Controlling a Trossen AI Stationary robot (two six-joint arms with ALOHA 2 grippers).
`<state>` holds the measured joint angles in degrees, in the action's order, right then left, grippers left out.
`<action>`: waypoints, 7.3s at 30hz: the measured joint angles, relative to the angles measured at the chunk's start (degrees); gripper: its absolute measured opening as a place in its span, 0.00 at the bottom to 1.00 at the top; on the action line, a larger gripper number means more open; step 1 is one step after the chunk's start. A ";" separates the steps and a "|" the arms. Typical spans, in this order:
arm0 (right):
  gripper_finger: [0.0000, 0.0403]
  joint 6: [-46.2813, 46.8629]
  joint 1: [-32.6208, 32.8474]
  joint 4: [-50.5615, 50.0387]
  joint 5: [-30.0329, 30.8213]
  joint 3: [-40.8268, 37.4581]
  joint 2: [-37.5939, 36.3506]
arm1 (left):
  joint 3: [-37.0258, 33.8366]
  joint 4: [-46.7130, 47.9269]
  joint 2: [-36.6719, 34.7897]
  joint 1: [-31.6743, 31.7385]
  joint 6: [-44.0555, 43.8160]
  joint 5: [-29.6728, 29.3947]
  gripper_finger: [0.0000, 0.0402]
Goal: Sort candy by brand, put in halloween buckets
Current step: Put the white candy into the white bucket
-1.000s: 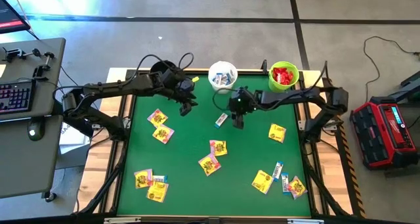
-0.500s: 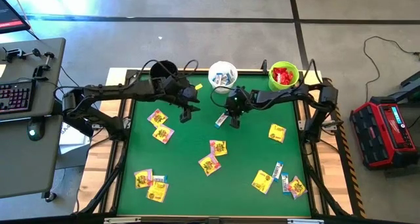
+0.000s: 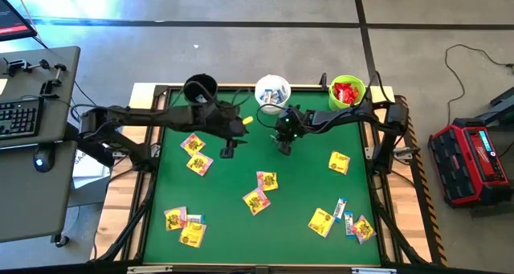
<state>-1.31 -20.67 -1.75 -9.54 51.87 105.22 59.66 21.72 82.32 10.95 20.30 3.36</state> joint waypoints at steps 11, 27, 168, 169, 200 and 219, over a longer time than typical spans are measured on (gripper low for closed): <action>0.00 1.45 -0.34 0.70 -0.62 -0.06 0.12 | 0.00 -12.56 11.17 -4.10 3.47 -7.35 0.41; 0.00 1.33 -0.37 0.55 -2.47 -0.15 0.16 | 0.00 -27.91 22.47 -3.42 -0.22 -10.45 0.41; 0.01 25.82 3.65 -17.08 13.70 -0.19 -29.67 | 24.13 -10.70 27.36 22.04 -13.22 10.86 0.32; 0.01 26.56 4.44 -18.40 13.61 -0.19 -30.79 | 24.13 -10.63 26.74 21.95 -13.20 10.52 0.32; 0.50 132.48 57.90 -52.20 7.63 -0.17 -24.35 | 22.65 -18.52 25.20 9.06 -15.74 8.50 0.29; 0.51 136.32 54.22 -60.28 -0.21 -0.17 -13.06 | 22.67 -16.25 25.20 9.08 -15.69 8.43 0.29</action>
<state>135.01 33.55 -62.03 -9.76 51.70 92.16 82.32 5.48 107.53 20.03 4.61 11.79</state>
